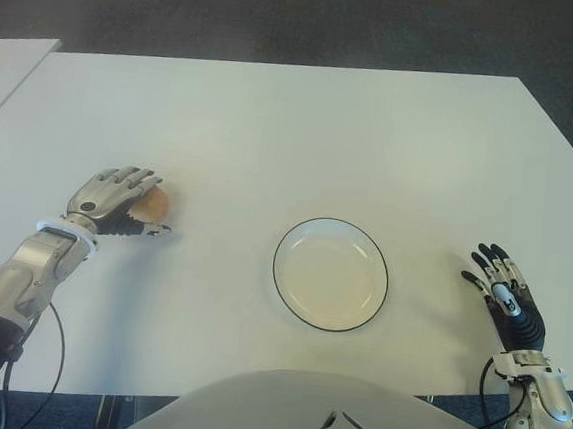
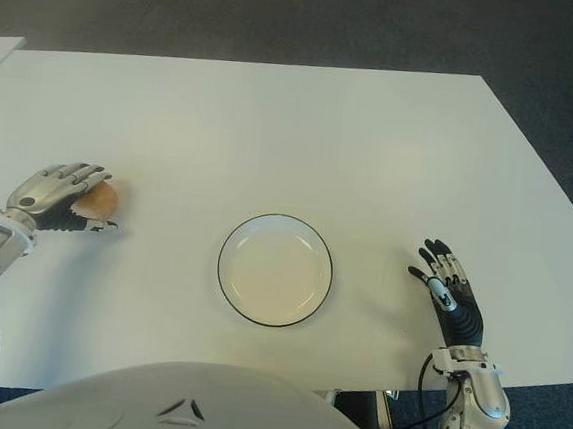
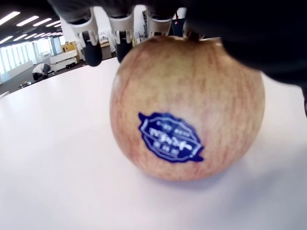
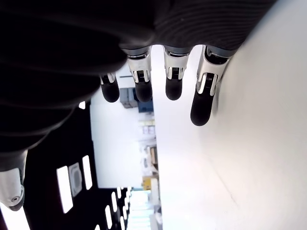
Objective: Put the apples into the plate.
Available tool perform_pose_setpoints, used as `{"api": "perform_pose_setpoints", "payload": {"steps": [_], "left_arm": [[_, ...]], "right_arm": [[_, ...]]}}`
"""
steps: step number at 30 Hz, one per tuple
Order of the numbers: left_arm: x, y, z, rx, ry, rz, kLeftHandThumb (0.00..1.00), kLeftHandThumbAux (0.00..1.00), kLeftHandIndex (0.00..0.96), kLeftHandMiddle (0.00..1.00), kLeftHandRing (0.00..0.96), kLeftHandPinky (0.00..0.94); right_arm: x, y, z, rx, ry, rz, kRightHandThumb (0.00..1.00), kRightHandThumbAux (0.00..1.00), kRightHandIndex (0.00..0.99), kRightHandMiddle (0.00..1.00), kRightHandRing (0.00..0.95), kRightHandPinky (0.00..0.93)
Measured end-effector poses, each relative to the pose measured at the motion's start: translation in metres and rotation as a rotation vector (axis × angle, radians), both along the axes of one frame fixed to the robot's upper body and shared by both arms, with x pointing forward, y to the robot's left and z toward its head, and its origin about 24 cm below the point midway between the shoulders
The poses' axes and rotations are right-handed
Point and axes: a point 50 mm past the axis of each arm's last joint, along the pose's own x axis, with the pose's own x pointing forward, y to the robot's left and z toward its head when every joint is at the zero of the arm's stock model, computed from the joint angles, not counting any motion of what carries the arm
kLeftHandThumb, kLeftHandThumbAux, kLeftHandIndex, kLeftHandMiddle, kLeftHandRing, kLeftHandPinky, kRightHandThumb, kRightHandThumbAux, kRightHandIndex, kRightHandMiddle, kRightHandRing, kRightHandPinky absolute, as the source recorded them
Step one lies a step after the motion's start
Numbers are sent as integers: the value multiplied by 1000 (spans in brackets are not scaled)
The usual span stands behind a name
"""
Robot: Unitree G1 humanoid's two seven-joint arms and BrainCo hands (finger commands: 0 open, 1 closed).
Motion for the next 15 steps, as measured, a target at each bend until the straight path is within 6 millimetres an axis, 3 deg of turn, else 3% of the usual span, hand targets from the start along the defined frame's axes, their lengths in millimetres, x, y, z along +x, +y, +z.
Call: {"api": "perform_pose_setpoints", "payload": {"steps": [15], "left_arm": [[12,5,-12,18,-35,1,284,280,49,7,2,77]], "right_arm": [[-9,-3,5,-9,5,28,97,525,11,18,0,11]]}}
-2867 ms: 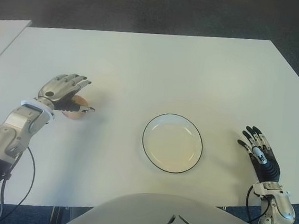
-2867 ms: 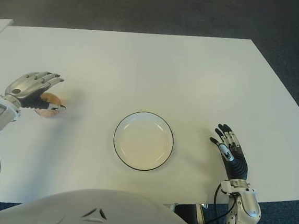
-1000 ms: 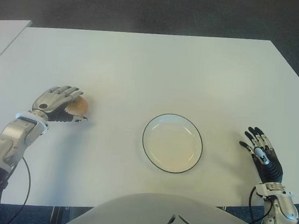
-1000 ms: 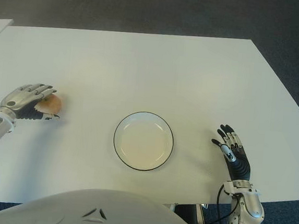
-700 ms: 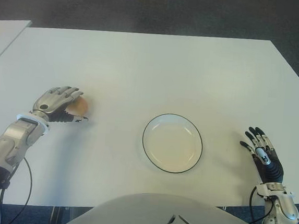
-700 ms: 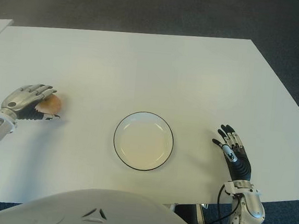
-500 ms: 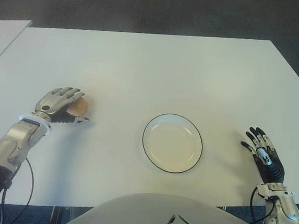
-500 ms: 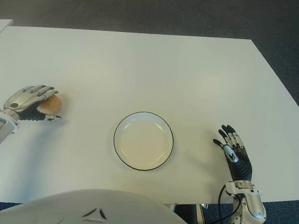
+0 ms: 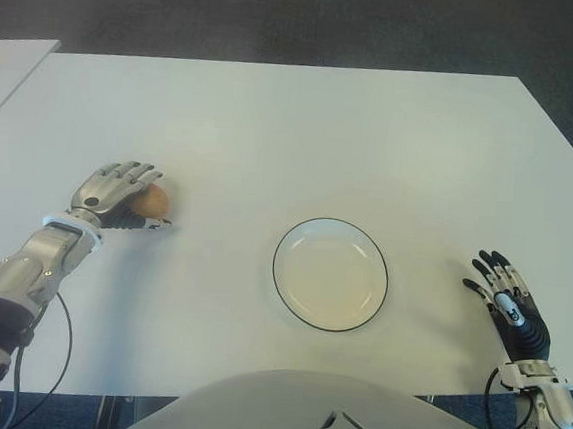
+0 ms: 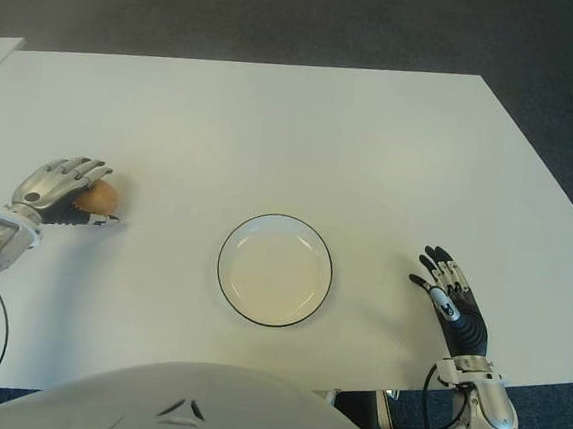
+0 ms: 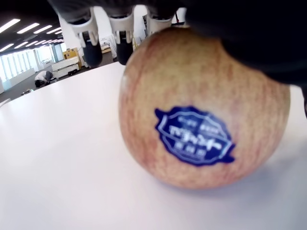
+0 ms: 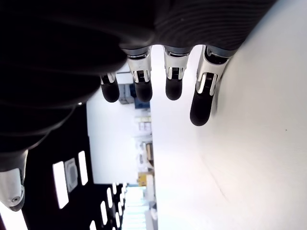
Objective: Put the apples into the plate.
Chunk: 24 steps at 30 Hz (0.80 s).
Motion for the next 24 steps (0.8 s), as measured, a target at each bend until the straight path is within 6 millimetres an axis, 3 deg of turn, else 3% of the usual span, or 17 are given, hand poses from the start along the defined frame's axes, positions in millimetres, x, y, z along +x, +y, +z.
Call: {"api": "perform_pose_setpoints", "payload": {"steps": [12,16,18,19,22,24], "left_arm": [[4,-1,-7,-12,-16,1,283,300,55,21,16,89],[4,0,-8,-13,-20,3,299,310,77,60,52,132],[4,1,-11,-13,-19,4,327,316,133,142,130,197],[4,2,-12,-12,-21,5,396,334,220,279,259,293],[4,4,-13,-14,-34,0,527,369,358,489,465,452],[5,5,-14,-11,-41,0,591,394,420,562,544,527]], "right_arm": [[-4,-6,4,0,2,8,109,525,7,26,0,5],[-6,-7,5,3,7,13,100,525,2,30,1,1],[-7,-8,5,3,10,14,97,525,1,32,2,0],[-7,-8,5,2,12,14,96,526,1,33,3,5],[-8,-10,6,1,15,8,96,531,3,34,5,15],[-9,-11,7,0,16,5,96,534,4,34,7,21]]}}
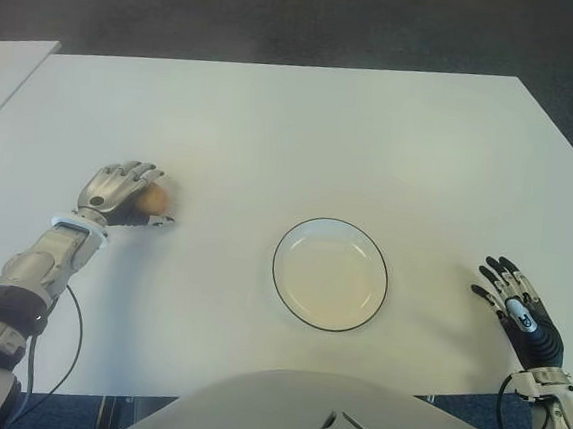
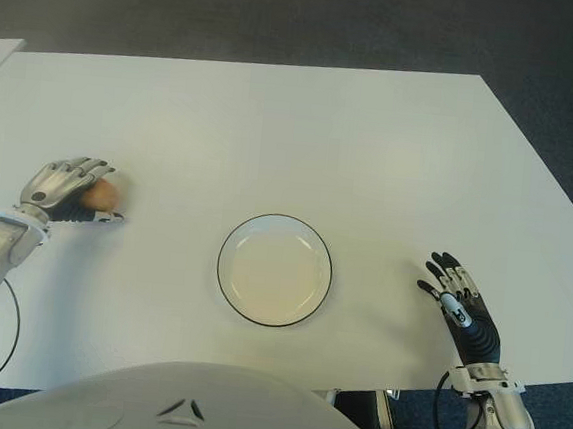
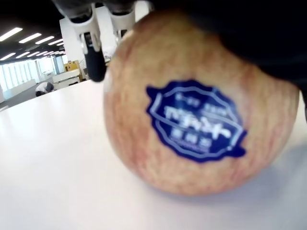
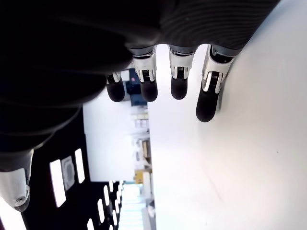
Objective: Put the apples into the plate.
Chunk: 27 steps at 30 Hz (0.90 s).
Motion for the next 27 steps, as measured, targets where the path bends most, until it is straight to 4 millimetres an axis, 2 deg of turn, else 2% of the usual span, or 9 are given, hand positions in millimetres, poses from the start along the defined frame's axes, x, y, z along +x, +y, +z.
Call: {"api": "perform_pose_setpoints", "payload": {"steps": [1,3,7,15,27], "left_arm": [[1,0,0,2,-3,0,639,497,427,607,591,580],[3,0,-1,11,-9,0,685,589,434,657,648,643],[8,2,-7,28,-33,6,727,669,442,731,728,734],[4,5,-13,6,-69,0,740,695,443,787,783,771],[1,4,-11,-103,-87,39,746,698,442,828,829,809]], "right_arm": [[0,-1,0,-1,0,-2,97,537,5,34,8,26],[-1,-2,1,-4,0,-3,98,542,7,34,11,34],[-1,-3,3,-6,-3,0,94,546,8,31,15,42],[0,-5,6,1,-19,-11,86,544,16,36,31,74],[6,-6,10,0,-40,-25,67,560,23,48,43,88]]}}
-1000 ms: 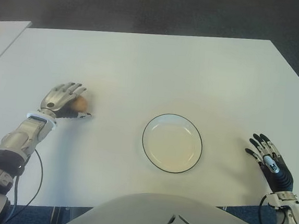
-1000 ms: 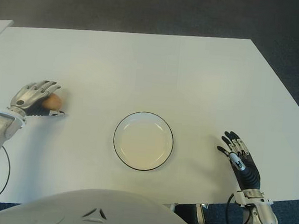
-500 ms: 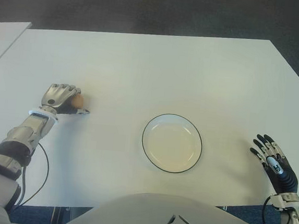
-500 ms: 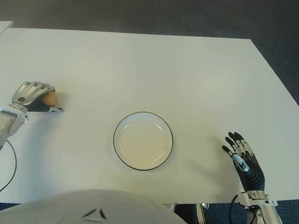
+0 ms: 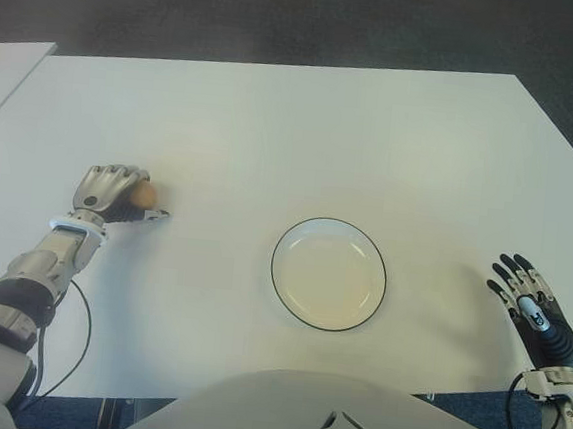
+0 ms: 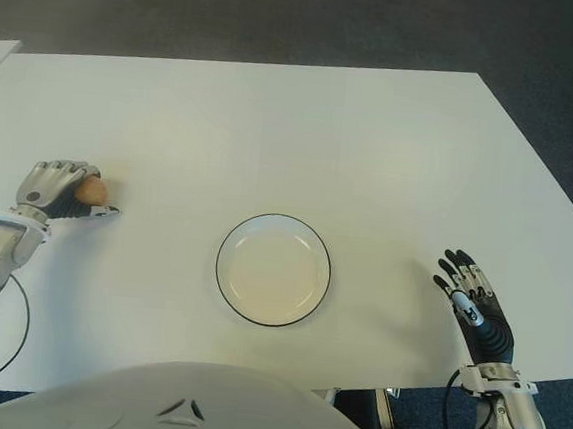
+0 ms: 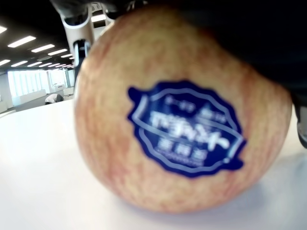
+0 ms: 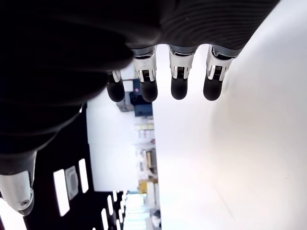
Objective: Put the apples into the plate.
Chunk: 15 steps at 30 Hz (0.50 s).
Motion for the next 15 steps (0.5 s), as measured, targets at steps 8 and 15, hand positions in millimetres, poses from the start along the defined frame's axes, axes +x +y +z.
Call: {"api": "perform_pose_setpoints", "payload": {"steps": [8,15], "left_arm": [[1,0,1,-17,12,9,748,698,442,851,848,814],[1,0,1,-32,14,16,749,698,442,849,846,810]], "right_arm": [[3,0,1,1,-10,2,78,575,29,55,55,100],[3,1,0,6,-12,-3,94,577,38,66,68,119]]}}
